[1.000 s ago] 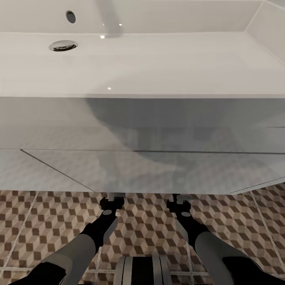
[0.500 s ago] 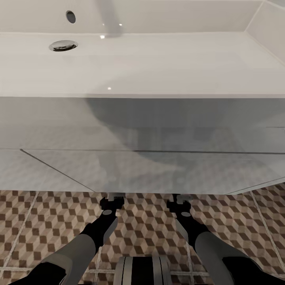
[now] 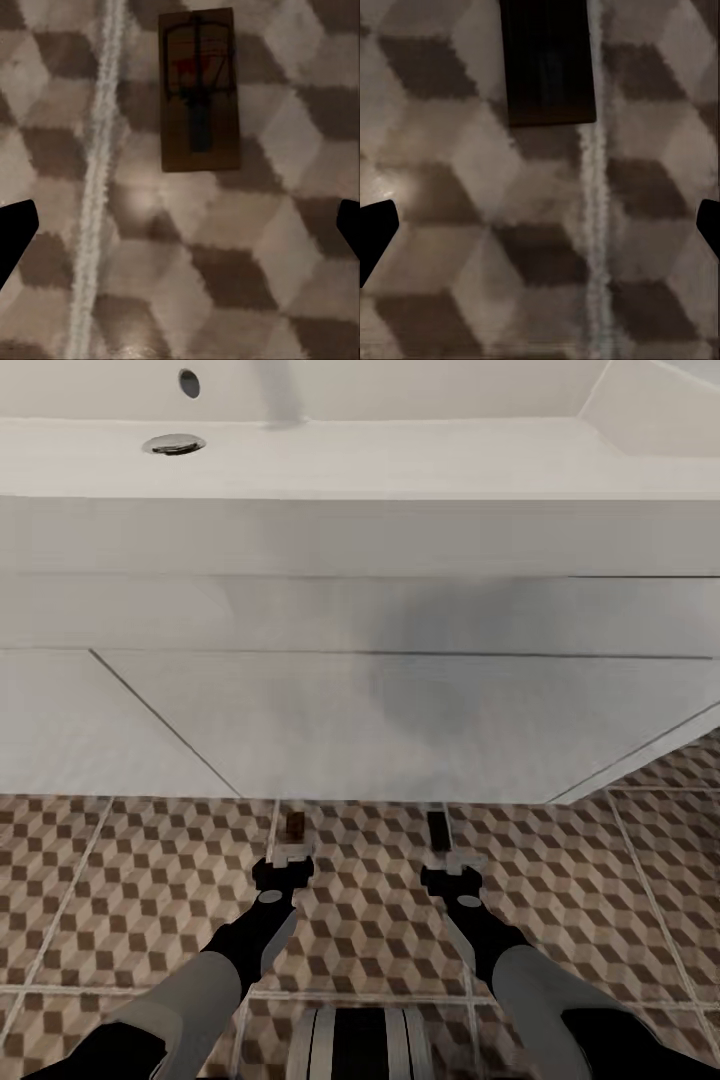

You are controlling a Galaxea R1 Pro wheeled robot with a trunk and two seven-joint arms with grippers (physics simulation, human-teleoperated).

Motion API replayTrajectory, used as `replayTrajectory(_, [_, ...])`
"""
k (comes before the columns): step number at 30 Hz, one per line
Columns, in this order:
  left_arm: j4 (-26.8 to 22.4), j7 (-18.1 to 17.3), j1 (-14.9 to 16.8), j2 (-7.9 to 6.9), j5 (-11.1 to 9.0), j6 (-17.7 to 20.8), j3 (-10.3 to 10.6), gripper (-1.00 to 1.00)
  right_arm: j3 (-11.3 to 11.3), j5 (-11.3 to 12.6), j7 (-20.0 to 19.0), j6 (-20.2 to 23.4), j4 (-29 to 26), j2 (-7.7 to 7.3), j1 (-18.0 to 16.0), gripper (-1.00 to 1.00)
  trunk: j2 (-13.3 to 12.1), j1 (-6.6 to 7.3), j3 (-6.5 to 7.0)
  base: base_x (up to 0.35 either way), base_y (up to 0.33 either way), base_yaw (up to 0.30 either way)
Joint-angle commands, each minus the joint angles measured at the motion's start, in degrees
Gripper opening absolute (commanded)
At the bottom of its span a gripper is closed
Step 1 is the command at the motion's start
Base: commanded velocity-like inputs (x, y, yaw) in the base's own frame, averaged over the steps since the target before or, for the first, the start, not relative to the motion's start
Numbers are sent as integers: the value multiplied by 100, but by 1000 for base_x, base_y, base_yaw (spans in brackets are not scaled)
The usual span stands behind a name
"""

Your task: Take the four mousetraps from the cabinet in the bathroom and place them on the bathroom floor. Make sure all four end up on the same floor surface, and ensure that at least two of them are either under or directly next to the same bathroom sink.

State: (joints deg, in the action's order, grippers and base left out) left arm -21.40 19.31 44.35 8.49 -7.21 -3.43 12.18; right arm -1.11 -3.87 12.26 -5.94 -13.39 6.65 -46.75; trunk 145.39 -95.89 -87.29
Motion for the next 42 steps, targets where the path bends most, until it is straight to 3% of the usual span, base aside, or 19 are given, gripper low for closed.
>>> replayTrajectory(1, [5,37,4,-4,-61,-26,49,100,-12,-40,22,-12,6,3,-2,100,1,4,-3,-333,-9,0])
replayTrajectory(42, [5,46,4,-5,-61,-26,48,100,-12,-41,22,-12,3,-4,-4,100,1,4,-3,-345,-1,0])
